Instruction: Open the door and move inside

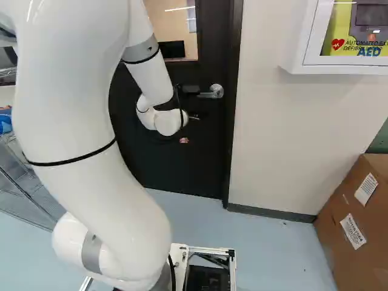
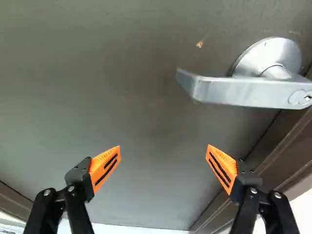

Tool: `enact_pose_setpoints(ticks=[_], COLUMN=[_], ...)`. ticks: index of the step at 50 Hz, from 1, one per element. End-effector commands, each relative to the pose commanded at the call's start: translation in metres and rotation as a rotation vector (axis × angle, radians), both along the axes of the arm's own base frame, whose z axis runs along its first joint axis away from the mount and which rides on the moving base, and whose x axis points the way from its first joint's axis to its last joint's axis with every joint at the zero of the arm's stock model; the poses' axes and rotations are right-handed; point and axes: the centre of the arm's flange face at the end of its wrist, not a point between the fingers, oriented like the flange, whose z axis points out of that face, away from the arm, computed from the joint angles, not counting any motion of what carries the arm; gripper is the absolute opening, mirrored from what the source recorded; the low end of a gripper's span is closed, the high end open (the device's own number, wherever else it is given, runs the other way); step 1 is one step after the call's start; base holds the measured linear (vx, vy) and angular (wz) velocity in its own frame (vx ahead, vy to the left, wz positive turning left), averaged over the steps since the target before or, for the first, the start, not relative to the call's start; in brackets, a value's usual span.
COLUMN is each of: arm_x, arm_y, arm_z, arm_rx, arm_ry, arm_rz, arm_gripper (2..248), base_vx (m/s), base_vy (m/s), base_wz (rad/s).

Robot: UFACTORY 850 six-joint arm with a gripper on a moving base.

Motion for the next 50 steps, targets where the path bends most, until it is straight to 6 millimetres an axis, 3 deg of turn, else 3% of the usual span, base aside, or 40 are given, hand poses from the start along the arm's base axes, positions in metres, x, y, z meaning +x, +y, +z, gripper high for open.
enact_pose_setpoints(ticks=[24, 50], arm_x=[-0.027, -0.061], arm_y=[0.0, 0.001], arm_z=[0.001, 0.025], arm_rx=[0.0, -0.003], arm_ry=[0.004, -0.05], arm_rz=[-0.002, -0.006], arm_gripper=[247, 247], base_vx=[0.0, 0.0], base_vy=[0.0, 0.0], base_wz=[0.0, 0.0])
